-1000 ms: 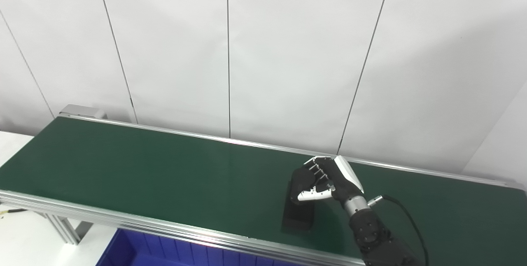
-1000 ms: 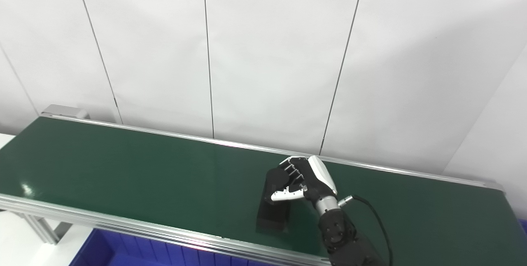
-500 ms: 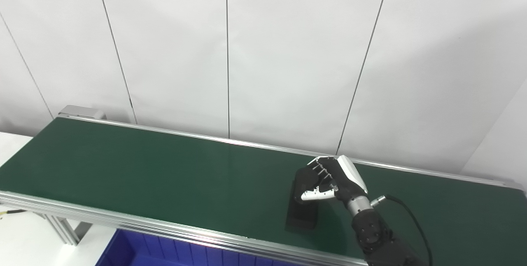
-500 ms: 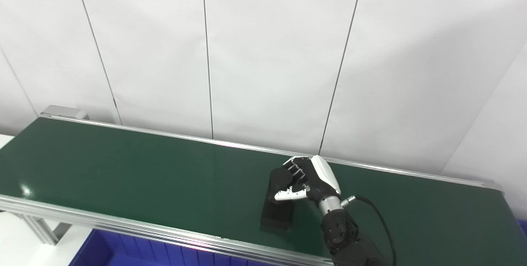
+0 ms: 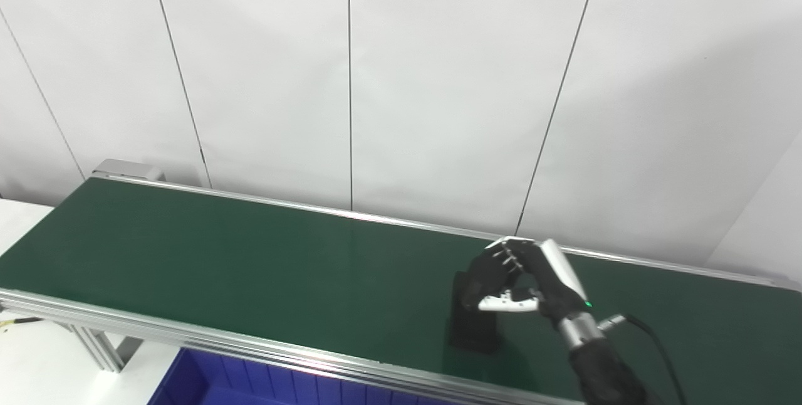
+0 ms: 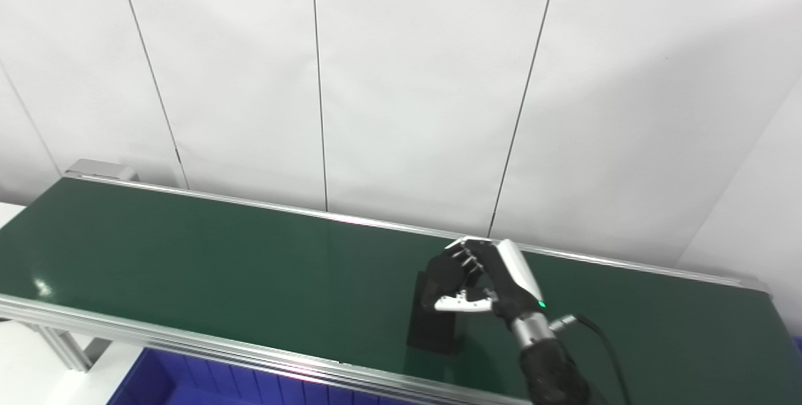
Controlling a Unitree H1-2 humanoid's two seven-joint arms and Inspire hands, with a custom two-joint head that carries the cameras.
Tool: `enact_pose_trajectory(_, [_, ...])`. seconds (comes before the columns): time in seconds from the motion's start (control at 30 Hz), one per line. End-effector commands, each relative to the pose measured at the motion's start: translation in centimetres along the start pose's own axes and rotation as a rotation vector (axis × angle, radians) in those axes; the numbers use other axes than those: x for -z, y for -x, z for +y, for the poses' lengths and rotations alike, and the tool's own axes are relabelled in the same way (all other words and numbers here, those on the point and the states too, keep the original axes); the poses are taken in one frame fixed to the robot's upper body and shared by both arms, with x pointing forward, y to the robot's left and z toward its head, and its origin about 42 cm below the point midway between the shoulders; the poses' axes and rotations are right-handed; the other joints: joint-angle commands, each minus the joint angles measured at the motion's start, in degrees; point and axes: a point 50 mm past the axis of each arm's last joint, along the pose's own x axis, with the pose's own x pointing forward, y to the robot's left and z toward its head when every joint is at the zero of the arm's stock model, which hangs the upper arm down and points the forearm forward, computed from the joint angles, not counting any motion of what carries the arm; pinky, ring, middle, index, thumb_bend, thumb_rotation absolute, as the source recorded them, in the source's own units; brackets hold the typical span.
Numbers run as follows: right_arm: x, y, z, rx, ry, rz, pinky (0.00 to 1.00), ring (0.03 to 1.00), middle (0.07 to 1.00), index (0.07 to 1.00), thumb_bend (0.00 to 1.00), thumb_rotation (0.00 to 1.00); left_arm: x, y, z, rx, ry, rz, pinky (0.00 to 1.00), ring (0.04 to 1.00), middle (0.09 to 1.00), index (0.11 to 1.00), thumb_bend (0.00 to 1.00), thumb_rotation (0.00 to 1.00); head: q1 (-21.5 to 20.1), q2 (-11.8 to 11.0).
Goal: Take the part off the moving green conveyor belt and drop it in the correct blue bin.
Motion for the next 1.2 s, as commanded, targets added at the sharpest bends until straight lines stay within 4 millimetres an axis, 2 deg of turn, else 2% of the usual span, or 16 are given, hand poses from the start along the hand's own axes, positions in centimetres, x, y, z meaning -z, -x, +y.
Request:
enact_pose_trajectory(0.0, [-1.4,0.2,-2.3,0.048,-0.019,-0.061,0.35,0.404,0.440,0.519,0.52,0.00,-0.9,-0.9,-0.2,-0.010,0.010,-0.063,0.80,0.845,0.840,0.818,0.96,1.00,-0.2,0.1])
enact_pose_trajectory(0.17, [-1.6,3.5,-4.0,0.103,-0.072,-0.076,0.35,0.413,0.458,0.511,0.52,0.00,-1.1,-1.1,-0.3,-0.016,0.011,-0.073,0.81,0.840,0.843,0.819,0.95,1.00,-0.4,0.4])
enact_pose_trajectory(0.43, [-2.7,8.1,-5.3,0.209,-0.167,-0.121,0.34,0.399,0.448,0.519,0.52,0.00,-1.4,-0.9,0.5,-0.021,0.009,-0.088,0.80,0.854,0.851,0.835,0.95,1.00,-4.9,2.2])
enact_pose_trajectory(0.5, [-2.8,9.7,-5.4,0.224,-0.151,-0.115,0.33,0.392,0.445,0.521,0.52,0.00,-1.6,-0.7,0.8,-0.024,0.014,-0.088,0.80,0.863,0.856,0.843,0.94,1.00,-7.5,3.1])
enact_pose_trajectory(0.67, [-2.9,12.8,-5.2,0.260,-0.131,-0.108,0.35,0.401,0.447,0.518,0.52,0.00,-1.8,-0.3,1.6,-0.021,0.035,-0.082,0.84,0.891,0.872,0.876,0.94,1.00,-11.6,5.4])
enact_pose_trajectory(0.77, [-2.9,14.5,-5.0,0.284,-0.110,-0.085,0.35,0.412,0.453,0.514,0.52,0.00,-2.1,-0.1,2.5,-0.016,0.046,-0.087,0.87,0.903,0.884,0.896,0.92,1.00,-16.0,7.3])
enact_pose_trajectory(0.8, [-2.9,15.0,-4.9,0.293,-0.111,-0.073,0.36,0.415,0.454,0.513,0.52,0.00,-2.2,0.0,2.7,-0.013,0.053,-0.086,0.88,0.907,0.889,0.901,0.91,1.00,-16.0,7.3])
enact_pose_trajectory(0.83, [-3.0,15.4,-4.7,0.300,-0.113,-0.066,0.36,0.419,0.457,0.511,0.52,0.00,-2.3,0.1,3.1,-0.010,0.061,-0.084,0.90,0.914,0.895,0.907,0.91,1.00,-18.5,8.0])
enact_pose_trajectory(0.87, [-2.9,15.8,-4.6,0.306,-0.108,-0.059,0.36,0.420,0.459,0.510,0.52,0.00,-2.3,0.2,3.5,-0.008,0.070,-0.081,0.91,0.919,0.900,0.909,0.91,1.00,-18.5,8.0])
enact_pose_trajectory(1.0, [-3.1,17.1,-3.6,0.315,-0.108,-0.034,0.34,0.409,0.457,0.511,0.52,0.00,-2.5,0.6,5.2,-0.004,0.080,-0.078,0.92,0.925,0.908,0.915,0.90,1.00,-23.9,8.7])
enact_pose_trajectory(1.17, [-3.6,18.1,-3.0,0.314,-0.084,-0.003,0.34,0.404,0.452,0.513,0.52,0.00,-2.6,0.8,6.8,0.008,0.101,-0.076,0.92,0.933,0.919,0.927,0.92,1.00,-26.1,10.0])
